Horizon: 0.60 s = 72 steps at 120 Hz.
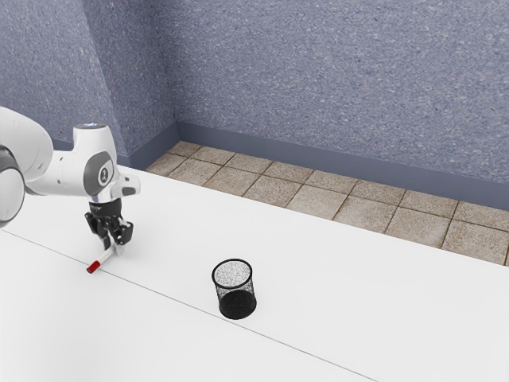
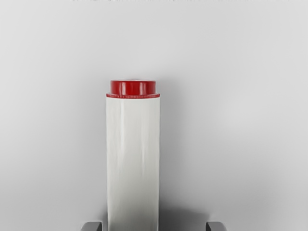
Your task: Put the marker into the pen holder.
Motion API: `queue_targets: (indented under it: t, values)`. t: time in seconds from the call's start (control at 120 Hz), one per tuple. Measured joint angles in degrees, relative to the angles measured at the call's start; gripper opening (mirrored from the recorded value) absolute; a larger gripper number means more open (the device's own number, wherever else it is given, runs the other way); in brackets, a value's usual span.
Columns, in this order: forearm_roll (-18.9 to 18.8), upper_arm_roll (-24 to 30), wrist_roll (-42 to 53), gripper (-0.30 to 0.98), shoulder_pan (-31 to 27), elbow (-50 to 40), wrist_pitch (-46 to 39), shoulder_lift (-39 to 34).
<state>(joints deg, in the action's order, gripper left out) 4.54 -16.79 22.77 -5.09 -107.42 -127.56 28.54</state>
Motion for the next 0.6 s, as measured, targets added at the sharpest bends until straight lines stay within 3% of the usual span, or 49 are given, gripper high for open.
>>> queue_targets:
  t: [0.25, 0.6]
  values:
    - [0.2, 0.0, -0.1, 0.10, 0.0, -0.1, 0.0, 0.0]
    - [0.1, 0.0, -0.1, 0.03, 0.0, -0.3, -0.4, -0.2]
